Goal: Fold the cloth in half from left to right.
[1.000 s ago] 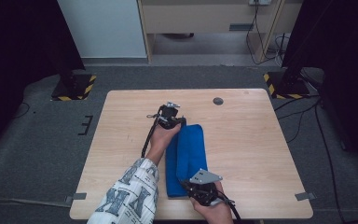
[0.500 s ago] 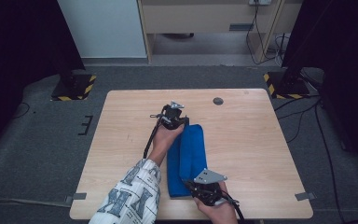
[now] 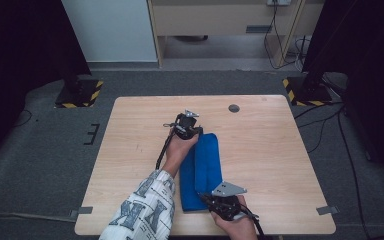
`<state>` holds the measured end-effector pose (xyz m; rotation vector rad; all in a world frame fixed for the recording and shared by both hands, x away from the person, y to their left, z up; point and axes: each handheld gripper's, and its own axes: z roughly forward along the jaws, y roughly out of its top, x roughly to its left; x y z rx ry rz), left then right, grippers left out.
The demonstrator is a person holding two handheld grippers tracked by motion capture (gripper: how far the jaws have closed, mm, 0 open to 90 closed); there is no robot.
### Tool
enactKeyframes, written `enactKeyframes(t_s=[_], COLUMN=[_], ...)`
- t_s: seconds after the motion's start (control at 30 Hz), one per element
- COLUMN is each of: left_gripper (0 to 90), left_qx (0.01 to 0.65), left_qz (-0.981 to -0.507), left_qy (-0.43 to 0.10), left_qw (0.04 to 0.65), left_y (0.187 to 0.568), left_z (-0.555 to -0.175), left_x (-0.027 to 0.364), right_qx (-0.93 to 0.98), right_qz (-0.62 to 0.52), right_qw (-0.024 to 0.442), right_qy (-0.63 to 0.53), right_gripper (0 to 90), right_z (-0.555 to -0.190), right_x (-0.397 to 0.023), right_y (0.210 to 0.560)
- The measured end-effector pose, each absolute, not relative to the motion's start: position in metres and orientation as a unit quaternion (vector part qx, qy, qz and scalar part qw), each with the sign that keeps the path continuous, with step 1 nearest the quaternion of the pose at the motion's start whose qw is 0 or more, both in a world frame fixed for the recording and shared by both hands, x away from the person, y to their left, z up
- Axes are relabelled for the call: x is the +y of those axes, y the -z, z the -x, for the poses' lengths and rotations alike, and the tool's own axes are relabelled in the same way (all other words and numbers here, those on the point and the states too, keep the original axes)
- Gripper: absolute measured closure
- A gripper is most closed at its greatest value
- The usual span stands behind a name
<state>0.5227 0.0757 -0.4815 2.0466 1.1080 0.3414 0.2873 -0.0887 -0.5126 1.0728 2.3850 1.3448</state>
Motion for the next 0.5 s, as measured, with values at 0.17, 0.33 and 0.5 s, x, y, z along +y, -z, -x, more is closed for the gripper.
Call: enactKeyframes(t_s=[0.17,0.33,0.5], left_gripper=[88.0,88.1,88.2], left_qx=[0.434,0.439,0.438], left_qz=[-0.806,-0.800,-0.802], left_qy=[-0.133,-0.136,-0.128], left_qw=[0.380,0.386,0.385], left_y=[0.4842,0.4834,0.4850], left_z=[-0.5233,-0.5234,-0.5230], left_x=[0.0760,0.0758,0.0700], right_qx=[0.803,0.803,0.803], right_qz=[-0.374,-0.373,-0.369], right_qw=[0.097,0.098,0.097], right_qy=[-0.454,-0.454,-0.457], right_gripper=[86.0,86.2,86.1], right_z=[-0.2880,-0.2875,-0.2846], right_x=[-0.0931,-0.0928,-0.0910], right_y=[0.5159,0.5156,0.5138])
